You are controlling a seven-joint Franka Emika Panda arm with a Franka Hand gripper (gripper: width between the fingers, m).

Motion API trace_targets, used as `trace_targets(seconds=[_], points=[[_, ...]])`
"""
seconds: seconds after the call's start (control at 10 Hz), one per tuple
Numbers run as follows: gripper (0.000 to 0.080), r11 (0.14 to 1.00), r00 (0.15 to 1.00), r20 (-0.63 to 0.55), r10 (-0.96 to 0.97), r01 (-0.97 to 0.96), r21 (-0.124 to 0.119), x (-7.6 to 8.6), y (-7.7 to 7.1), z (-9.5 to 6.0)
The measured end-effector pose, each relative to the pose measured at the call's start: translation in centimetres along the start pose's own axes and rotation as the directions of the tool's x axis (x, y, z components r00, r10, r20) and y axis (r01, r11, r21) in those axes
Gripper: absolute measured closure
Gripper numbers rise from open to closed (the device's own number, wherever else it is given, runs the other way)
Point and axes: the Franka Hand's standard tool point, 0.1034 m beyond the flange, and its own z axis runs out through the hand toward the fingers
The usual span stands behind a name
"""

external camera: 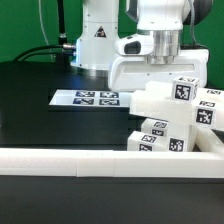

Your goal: Assemble chair

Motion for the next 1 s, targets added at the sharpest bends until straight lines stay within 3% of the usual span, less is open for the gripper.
trace_targets(seconds=[0.2,0.3,0.7,1.0], points=[[0.0520,1.000,1.000,-0.001,-0.017,0.017,-0.001,0.4,0.3,-0.4],[0.0520,1.000,1.000,-0.007,-0.029,0.029,-0.001,1.4,1.0,-1.4],[0.0519,0.999,0.999,-0.014,-0.039,0.039,0.015,5.0,2.5,-6.5],[0.0519,0.998,0.999,0.034,0.027,-0.029,0.061,8.2,0.9,-11.4]])
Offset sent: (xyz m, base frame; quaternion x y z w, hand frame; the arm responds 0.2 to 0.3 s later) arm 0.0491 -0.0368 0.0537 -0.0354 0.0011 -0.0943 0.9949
